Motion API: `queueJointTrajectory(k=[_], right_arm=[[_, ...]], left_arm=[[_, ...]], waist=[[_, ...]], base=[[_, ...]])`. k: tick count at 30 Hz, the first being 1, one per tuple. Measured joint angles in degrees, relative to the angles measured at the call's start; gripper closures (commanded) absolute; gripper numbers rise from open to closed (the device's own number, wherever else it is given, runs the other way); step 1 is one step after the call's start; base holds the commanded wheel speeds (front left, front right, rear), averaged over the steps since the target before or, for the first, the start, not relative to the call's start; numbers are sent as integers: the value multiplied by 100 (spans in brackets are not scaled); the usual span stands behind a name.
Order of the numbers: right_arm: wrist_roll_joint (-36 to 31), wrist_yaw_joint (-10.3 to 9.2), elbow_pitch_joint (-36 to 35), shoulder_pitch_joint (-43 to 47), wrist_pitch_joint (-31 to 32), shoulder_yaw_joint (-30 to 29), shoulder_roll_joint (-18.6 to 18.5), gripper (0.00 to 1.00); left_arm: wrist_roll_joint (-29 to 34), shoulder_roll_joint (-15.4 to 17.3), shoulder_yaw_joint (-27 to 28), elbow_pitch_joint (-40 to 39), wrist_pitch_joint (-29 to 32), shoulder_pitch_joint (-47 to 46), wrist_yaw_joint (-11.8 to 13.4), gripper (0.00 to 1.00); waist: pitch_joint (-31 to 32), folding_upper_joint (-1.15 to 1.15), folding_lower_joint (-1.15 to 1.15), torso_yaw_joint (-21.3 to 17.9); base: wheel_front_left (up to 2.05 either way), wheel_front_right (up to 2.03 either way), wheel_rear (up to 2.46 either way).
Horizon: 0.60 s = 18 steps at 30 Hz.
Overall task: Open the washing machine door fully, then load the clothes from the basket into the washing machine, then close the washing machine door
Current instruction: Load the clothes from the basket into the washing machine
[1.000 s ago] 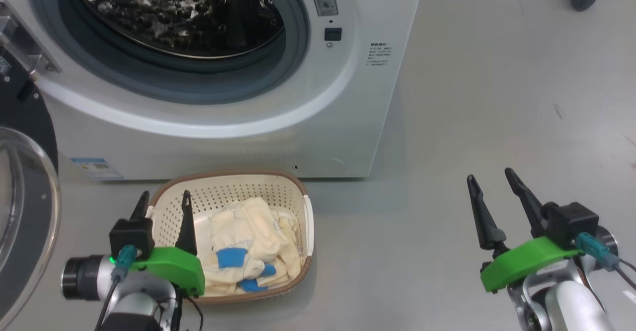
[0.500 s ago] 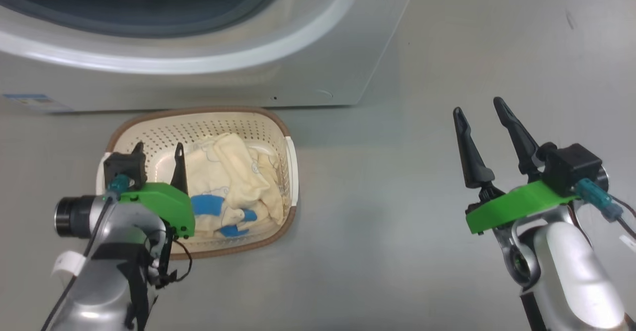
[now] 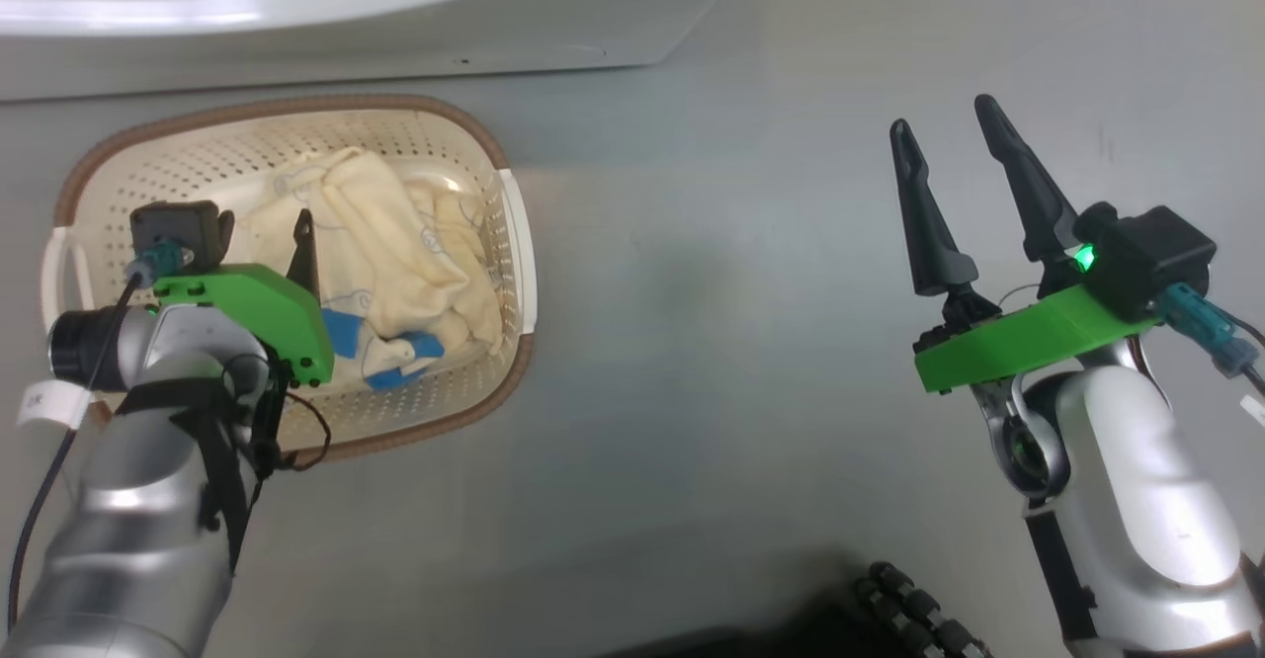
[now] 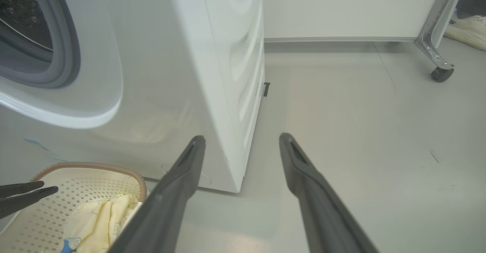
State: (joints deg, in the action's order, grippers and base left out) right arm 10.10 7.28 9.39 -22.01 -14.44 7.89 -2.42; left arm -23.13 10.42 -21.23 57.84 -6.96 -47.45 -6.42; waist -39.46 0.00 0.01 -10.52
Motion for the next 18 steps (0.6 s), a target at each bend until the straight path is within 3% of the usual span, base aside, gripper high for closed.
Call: queueJointTrajectory(k=[7, 18], right_arm=[[112, 0, -170, -241, -1, 65, -1, 0], [288, 0, -392, -410, -2, 200, -1, 0]], left_arm=[[-305, 63, -141, 498, 170, -451, -93, 0], [-1192, 332, -656, 475, 670, -732, -110, 0]], waist=[[-625, 0, -1, -158], [-1288, 0, -1, -357]], base=[[0, 0, 0], [0, 0, 0]])
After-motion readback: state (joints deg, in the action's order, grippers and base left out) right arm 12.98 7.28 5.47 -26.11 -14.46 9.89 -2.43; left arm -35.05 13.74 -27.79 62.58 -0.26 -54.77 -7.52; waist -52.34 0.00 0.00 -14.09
